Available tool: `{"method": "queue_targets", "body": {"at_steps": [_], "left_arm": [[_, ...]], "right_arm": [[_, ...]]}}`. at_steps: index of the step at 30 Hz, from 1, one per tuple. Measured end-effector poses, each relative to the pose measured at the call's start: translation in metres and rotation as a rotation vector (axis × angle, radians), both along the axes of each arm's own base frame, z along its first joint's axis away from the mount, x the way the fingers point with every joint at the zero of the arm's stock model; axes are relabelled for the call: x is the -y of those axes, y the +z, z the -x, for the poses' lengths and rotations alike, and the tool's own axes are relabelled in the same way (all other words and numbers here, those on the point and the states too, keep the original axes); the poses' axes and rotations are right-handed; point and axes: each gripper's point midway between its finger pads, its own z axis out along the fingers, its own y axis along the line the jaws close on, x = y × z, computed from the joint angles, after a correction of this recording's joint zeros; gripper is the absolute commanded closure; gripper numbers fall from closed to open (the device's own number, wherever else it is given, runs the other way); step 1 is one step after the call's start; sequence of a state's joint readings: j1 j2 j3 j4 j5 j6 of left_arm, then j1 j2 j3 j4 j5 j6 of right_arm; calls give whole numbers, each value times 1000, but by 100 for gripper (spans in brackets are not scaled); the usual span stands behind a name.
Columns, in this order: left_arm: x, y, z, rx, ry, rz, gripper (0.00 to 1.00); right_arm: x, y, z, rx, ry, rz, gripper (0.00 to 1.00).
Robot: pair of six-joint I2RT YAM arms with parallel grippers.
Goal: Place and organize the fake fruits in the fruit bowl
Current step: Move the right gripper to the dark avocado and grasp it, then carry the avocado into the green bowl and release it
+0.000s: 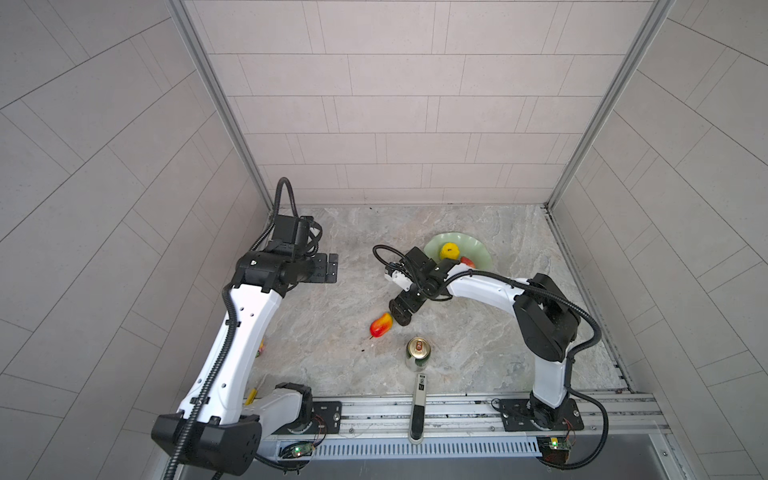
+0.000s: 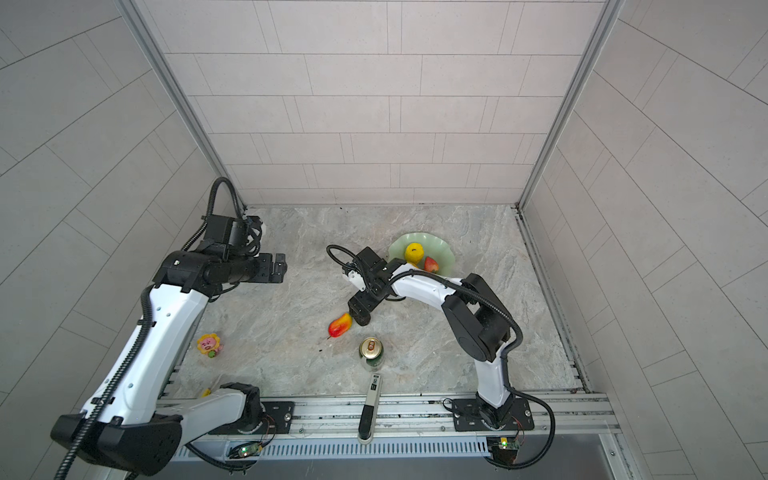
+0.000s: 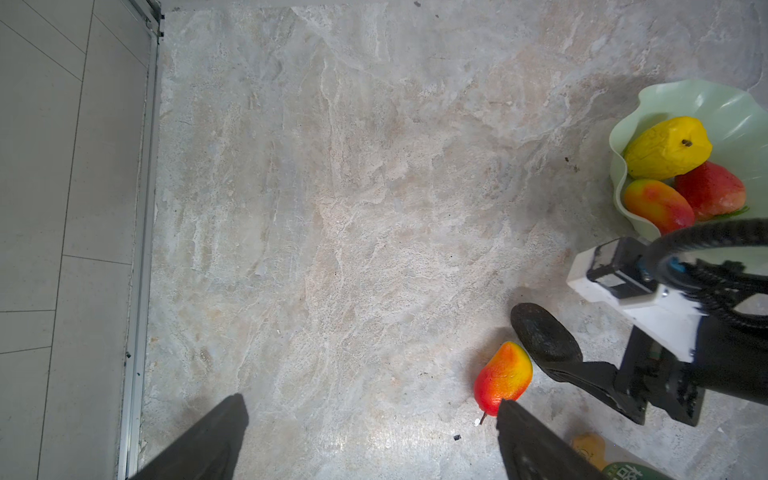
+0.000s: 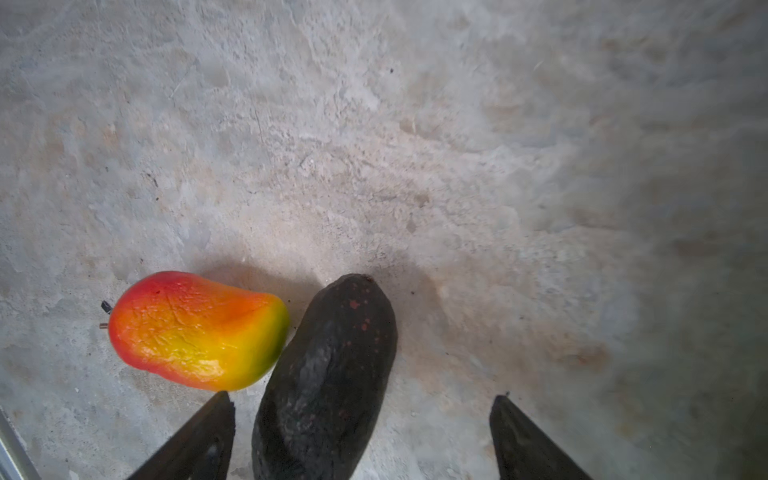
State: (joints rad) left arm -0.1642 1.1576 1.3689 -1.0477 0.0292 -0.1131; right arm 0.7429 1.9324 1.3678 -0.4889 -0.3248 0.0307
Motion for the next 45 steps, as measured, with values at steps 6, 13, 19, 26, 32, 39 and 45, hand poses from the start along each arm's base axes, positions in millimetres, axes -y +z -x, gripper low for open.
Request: {"method": "queue_targets", "body": {"at_steps": [6,13,19,26,32,39,45], "left_arm": [[-2,3,2,11,2,-5,0],[-1,1,2,9,-1,-8,0],[-1,1,2,9,-1,-8,0],[-2,0,2,6,-3,-10,0],[-1,0,2,6,-4,-9,0],[-1,-1,2,4,-6,-7,0],[0,-1,2,3,-8,-4,0]], "right_arm": [[-2,-15,5,-27,-16,21,28],[7,-23,2,-12,-46,72,49],[13,-24,-1,8,-53,102,59],[25,5,-8,66,-62,123,66],[71,85,-46,222,-200,55,67],[182,111,-93,306,-548,114,67],[238,85,-95,278,-691,224,67]]}}
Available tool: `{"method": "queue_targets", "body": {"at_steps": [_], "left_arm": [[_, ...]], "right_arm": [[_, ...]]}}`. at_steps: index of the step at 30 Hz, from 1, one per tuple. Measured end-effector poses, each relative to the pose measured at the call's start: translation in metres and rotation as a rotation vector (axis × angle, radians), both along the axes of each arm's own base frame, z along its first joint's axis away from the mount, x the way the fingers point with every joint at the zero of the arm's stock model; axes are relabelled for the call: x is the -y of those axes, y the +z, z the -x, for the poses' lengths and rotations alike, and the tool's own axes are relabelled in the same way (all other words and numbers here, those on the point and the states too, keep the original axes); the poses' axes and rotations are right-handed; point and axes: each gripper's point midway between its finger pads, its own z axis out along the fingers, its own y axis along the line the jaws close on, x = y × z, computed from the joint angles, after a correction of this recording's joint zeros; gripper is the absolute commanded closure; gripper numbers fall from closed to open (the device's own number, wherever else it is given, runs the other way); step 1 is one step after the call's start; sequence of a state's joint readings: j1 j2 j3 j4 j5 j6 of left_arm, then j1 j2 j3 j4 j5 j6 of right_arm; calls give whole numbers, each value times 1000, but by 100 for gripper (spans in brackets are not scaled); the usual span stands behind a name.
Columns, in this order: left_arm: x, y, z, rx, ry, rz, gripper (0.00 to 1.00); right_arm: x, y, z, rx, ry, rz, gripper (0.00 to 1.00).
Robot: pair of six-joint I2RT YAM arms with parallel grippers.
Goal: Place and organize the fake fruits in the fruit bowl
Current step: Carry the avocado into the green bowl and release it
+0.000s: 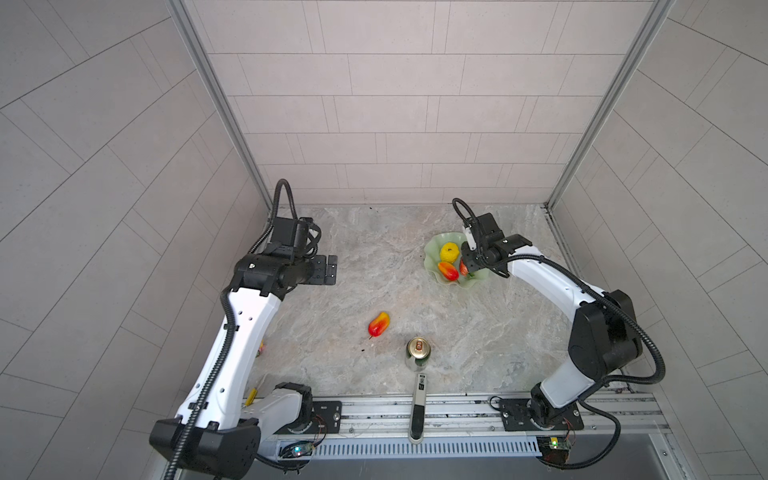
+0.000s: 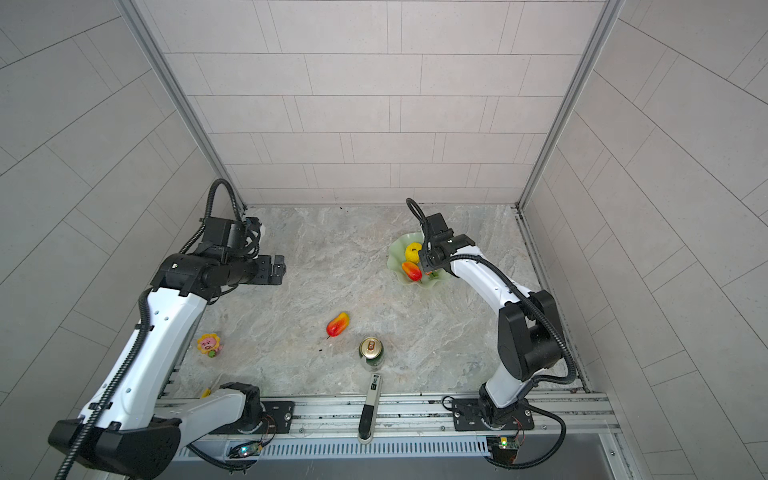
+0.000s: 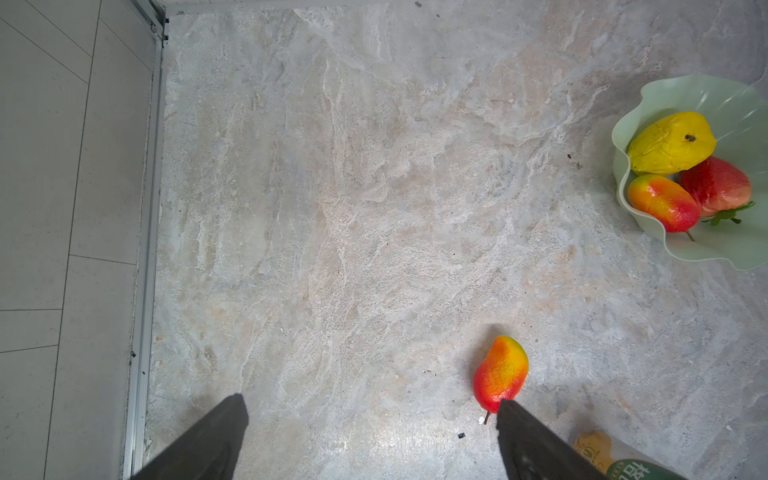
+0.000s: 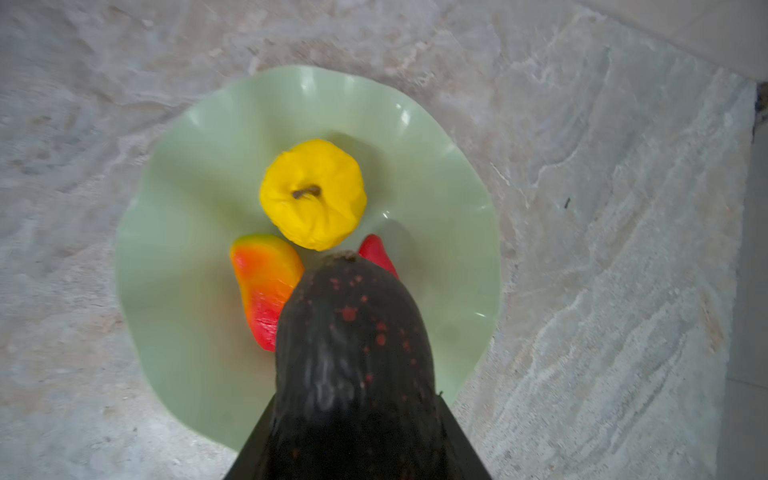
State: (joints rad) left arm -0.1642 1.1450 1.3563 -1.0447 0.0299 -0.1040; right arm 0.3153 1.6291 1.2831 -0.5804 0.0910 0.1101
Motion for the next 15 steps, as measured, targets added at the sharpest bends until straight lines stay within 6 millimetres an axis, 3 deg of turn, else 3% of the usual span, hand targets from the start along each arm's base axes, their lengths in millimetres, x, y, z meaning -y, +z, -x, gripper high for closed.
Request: {"method": "queue_targets", "body": {"at_steps": [4,15], "left_arm": [[0,0,0,0,0,0,0],[1,-1,-1,-4,-3,2,0]], "right_arm": [[16,-10,-11,-7,-43,27,67],[25,-36,-61,-28,-39,112,63]]}}
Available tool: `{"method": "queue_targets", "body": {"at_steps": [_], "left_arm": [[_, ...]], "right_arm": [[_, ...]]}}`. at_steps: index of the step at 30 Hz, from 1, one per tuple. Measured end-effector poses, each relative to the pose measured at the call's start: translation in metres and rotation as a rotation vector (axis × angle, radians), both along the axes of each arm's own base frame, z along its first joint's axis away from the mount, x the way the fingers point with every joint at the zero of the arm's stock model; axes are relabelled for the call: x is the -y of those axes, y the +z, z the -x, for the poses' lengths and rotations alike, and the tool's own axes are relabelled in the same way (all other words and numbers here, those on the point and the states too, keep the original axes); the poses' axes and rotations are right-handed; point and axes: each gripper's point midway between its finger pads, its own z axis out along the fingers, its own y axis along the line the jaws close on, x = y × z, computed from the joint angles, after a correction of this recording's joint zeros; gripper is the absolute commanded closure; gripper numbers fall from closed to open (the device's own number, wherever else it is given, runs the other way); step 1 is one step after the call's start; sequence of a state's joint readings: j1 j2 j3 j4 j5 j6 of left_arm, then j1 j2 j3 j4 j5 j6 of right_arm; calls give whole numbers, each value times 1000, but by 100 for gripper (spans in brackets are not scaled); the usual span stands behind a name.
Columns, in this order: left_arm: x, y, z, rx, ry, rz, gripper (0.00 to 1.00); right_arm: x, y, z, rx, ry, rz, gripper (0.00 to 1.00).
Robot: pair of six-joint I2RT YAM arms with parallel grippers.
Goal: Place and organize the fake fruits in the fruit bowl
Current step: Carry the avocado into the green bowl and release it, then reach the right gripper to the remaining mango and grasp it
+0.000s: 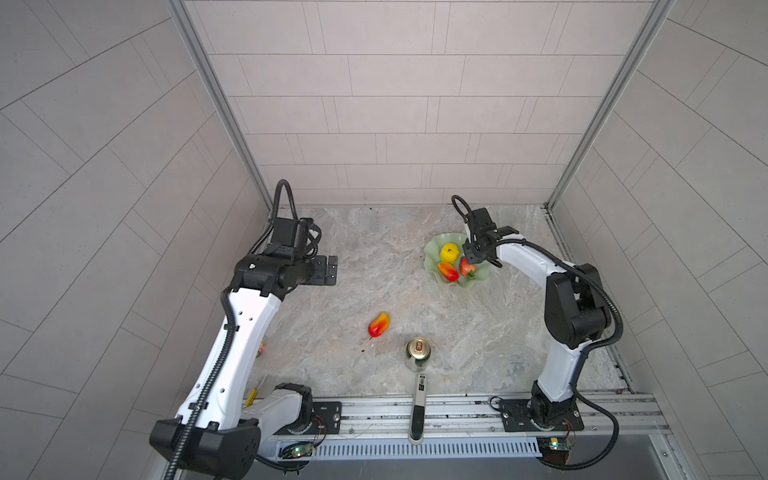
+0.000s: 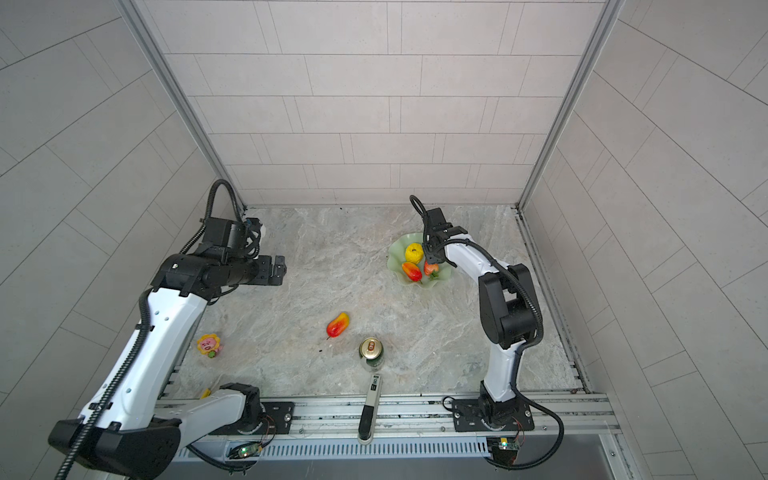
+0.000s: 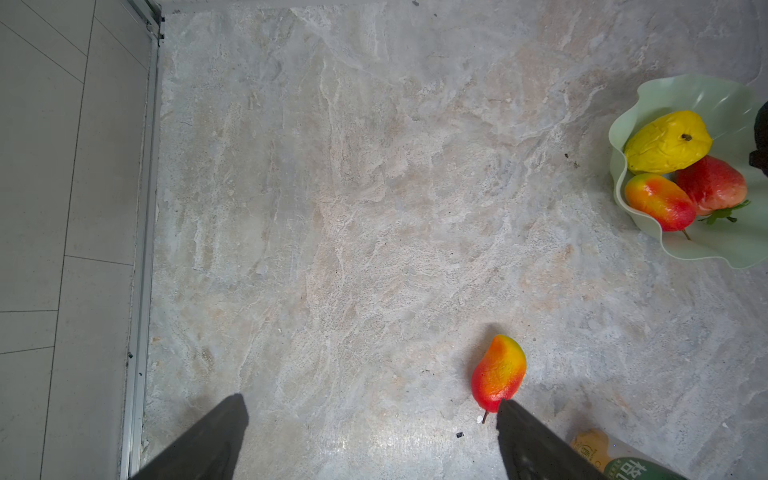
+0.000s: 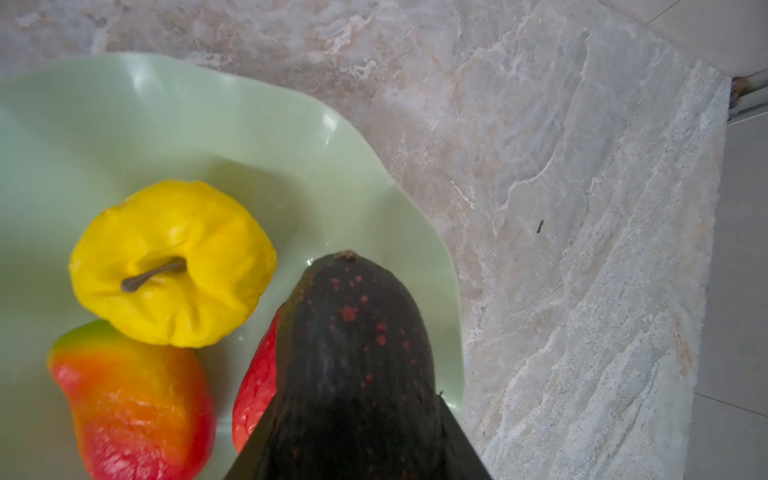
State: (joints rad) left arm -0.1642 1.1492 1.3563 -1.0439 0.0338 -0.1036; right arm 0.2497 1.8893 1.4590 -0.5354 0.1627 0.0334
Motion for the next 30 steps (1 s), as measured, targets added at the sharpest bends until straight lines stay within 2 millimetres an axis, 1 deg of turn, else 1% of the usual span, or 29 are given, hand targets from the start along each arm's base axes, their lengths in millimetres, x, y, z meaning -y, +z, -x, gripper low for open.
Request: {"method": "queue_targets", "body": {"at_steps": [3,7,10,16,18,21,23,24,25,26,27,28,29,30], "left_arm": [[0,-2,-1,-8,-1,-1,0],[1,-4,-2,-17,-1,-3,0],[1,-5,-3,-18,-4,-4,0],[1,-5,-3,-19,-8,-4,0],[1,-5,-3,-19,-8,-4,0],[1,-5,-3,-19,-8,-4,0],[1,-5,-3,-19,-8,-4,0],[1,-5,-3,-19,-8,-4,0],[1,-5,-3,-19,-8,-4,0],[1,-5,-3,-19,-8,-4,0],[1,-5,-3,-19,-8,-4,0],[1,-5,-3,-19,-8,-4,0],[1,-5,-3,-19,-8,-4,0],[1,-5,-3,-19,-8,-4,0]], "right_arm": [[3,-3,-11,1,2,15,55],[4,-6,-17,-5,11,24,52],[3,-3,-19,-1,16,25,46],[2,5,-23,14,22,23,40],[-1,6,-22,12,29,20,34],[-8,12,-15,4,52,17,21],[-24,25,-7,17,95,-1,14],[-36,34,-1,29,125,-15,13],[-52,45,6,47,169,-34,12],[-73,58,14,69,225,-60,11],[-91,67,21,84,269,-81,10],[-112,78,31,101,325,-108,9],[-135,86,42,112,387,-136,8],[-152,90,52,115,434,-158,8]]}}
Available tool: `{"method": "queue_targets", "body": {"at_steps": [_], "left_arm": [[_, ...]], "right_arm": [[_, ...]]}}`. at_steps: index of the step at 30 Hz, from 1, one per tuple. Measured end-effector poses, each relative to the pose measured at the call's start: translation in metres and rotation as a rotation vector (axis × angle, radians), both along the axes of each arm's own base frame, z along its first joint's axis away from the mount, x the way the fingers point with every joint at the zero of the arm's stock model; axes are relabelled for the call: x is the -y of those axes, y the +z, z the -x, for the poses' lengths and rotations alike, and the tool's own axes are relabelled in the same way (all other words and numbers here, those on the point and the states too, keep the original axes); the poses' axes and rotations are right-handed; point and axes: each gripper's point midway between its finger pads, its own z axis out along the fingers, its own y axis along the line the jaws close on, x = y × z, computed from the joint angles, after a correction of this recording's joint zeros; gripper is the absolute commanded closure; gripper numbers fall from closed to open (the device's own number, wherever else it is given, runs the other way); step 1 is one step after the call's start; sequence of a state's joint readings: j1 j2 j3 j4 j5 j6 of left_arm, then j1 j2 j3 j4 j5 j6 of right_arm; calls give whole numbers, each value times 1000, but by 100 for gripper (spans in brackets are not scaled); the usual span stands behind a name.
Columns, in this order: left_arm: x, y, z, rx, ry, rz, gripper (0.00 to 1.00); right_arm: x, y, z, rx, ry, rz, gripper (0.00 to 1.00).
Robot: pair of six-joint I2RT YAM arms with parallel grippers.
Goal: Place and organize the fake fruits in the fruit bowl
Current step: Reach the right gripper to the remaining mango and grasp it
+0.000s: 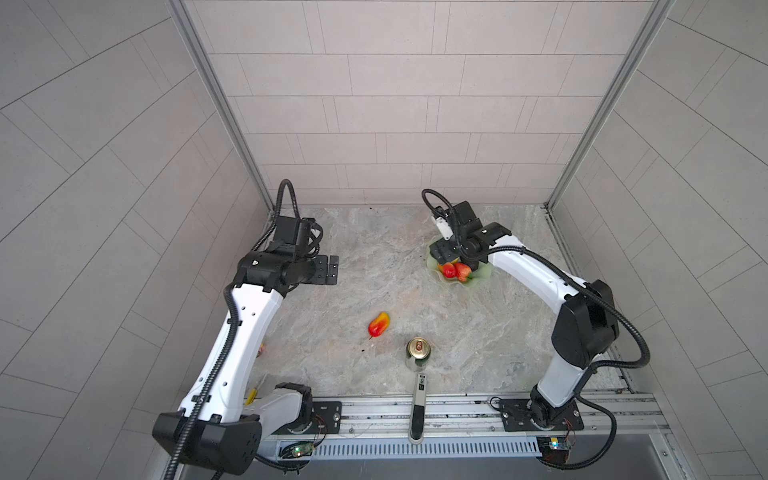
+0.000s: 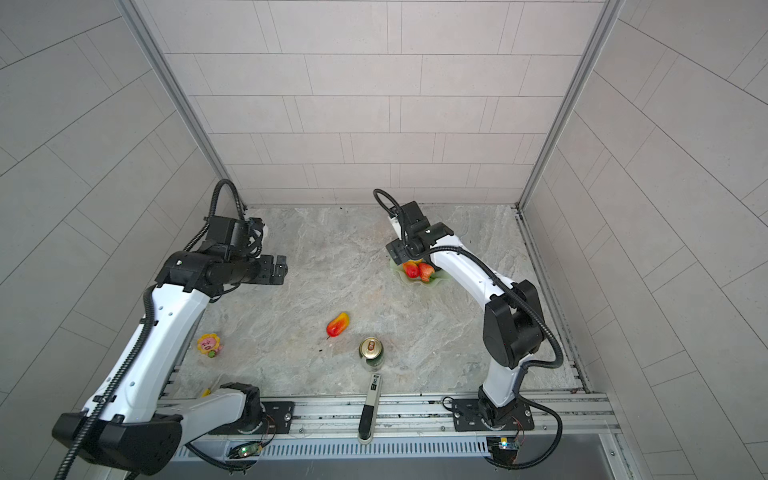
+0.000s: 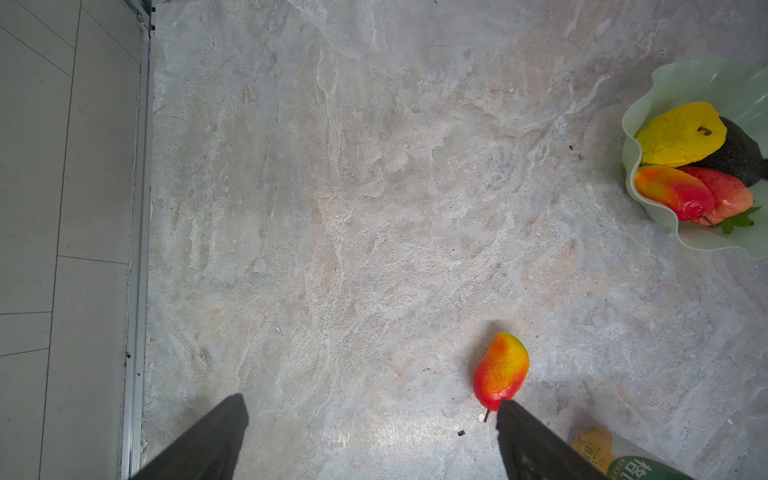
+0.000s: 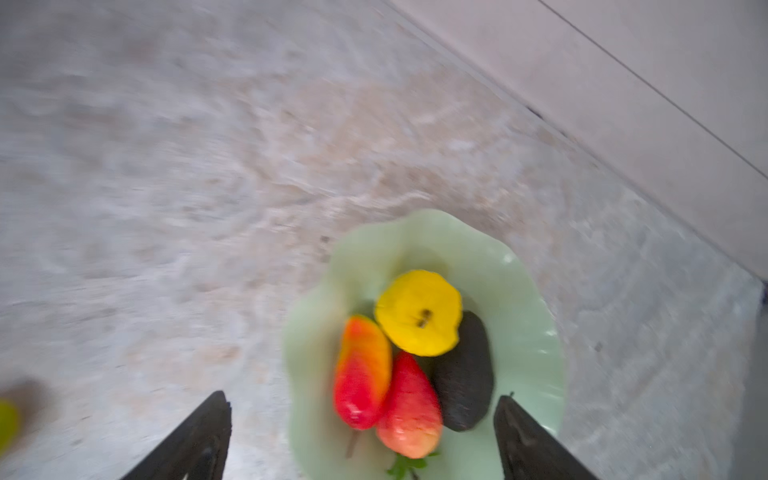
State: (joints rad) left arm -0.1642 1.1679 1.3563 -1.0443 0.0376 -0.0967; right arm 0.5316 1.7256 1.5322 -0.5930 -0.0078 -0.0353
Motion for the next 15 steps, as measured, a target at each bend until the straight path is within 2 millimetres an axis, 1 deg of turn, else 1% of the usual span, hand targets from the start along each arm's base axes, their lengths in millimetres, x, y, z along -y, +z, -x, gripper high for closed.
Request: {"method": "queue_targets", "body": {"at_steps": [1,2,3,5,8,11,14,15], "left_arm": [[0,0,0,0,0,0,0],[0,0,0,0,1,0,0],[0,0,0,0,1,0,0],[0,0,0,0,0,0,0],[0,0,0,0,0,0,0],[0,0,0,0,0,0,0],[0,0,0,1,1,-1,0],[0,0,0,1,1,-2,0]], "right_arm": [[-23,2,13,-6,68,-24,7],[-42,0,25,-18,125,-42,7],[-56,-4,35,-34,173,-56,7],[-82,-19,59,-93,273,-76,7],[-113,-46,86,-187,394,-94,7],[-139,-79,107,-287,481,-87,6],[-157,-113,128,-375,550,-59,6],[-161,-121,134,-397,567,-49,6]]}}
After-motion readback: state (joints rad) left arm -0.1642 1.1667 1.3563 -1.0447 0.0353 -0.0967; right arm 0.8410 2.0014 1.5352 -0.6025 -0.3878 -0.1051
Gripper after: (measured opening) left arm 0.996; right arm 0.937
